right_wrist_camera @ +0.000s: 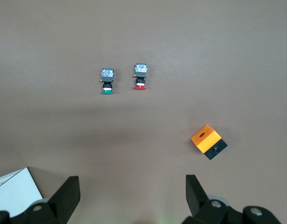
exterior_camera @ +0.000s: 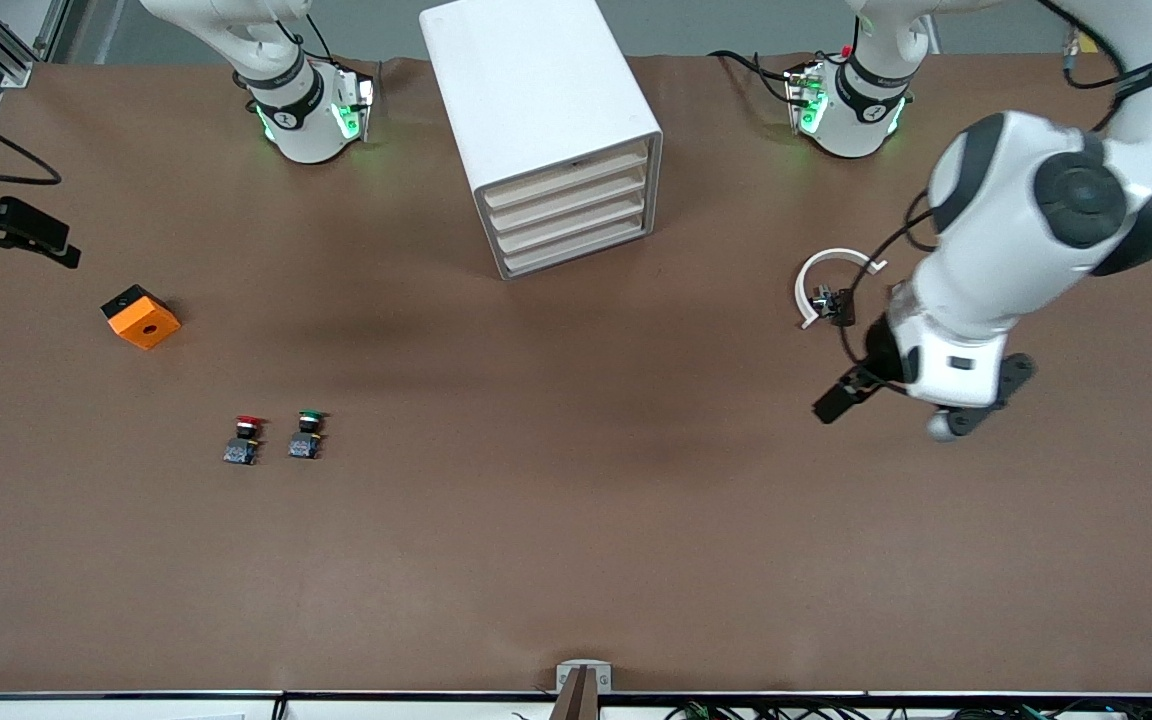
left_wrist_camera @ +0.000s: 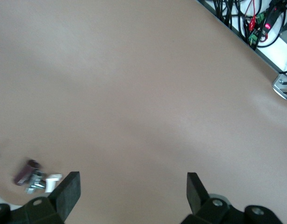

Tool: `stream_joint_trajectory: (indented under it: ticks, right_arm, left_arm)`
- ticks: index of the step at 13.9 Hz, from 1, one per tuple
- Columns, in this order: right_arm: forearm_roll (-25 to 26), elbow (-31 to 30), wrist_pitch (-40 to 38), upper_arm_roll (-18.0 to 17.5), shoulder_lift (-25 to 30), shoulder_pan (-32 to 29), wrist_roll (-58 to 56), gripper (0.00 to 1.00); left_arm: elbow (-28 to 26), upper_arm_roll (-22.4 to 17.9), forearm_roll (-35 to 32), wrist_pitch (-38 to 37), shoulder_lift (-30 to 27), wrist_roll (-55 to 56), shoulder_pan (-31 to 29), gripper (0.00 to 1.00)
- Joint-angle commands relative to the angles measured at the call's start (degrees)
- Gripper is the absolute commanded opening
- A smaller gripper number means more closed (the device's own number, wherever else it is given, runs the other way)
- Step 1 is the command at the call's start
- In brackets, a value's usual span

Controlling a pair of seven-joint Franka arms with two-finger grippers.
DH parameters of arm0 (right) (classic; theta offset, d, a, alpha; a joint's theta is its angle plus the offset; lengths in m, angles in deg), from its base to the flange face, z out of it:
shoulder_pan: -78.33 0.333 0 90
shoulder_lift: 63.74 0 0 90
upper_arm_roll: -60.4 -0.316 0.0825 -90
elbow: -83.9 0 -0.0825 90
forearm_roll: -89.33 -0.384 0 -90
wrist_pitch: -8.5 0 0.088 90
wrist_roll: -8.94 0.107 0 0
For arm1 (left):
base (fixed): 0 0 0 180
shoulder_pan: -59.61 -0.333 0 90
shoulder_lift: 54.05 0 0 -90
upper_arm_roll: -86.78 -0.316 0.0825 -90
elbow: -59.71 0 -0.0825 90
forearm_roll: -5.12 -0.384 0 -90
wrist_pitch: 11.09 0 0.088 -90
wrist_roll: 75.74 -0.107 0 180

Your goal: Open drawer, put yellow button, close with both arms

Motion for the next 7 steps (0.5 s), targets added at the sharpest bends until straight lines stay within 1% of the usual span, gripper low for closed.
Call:
stream_joint_trajectory:
  ticks: [1, 5, 7]
  right_arm:
    - [0.19, -2.32, 0.89, 0.81, 2.21, -0.04, 0.40, 1.00]
    - [0.01, -2.49, 1.33, 0.81, 2.39, -0.92, 0.40, 1.00]
    - [0.01, -2.58, 1.33, 0.81, 2.39, -1.01, 0.40, 1.00]
  left_arm:
    - [3.48, 0.56, -0.97, -4.92, -0.70, -7.55, -3.58, 1.00]
    - [4.10, 0.48, -1.05, -11.51, -3.34, -16.17, -7.45, 1.00]
    - [6.46, 0.39, -0.97, -14.58, -4.74, -20.49, -9.13, 1.00]
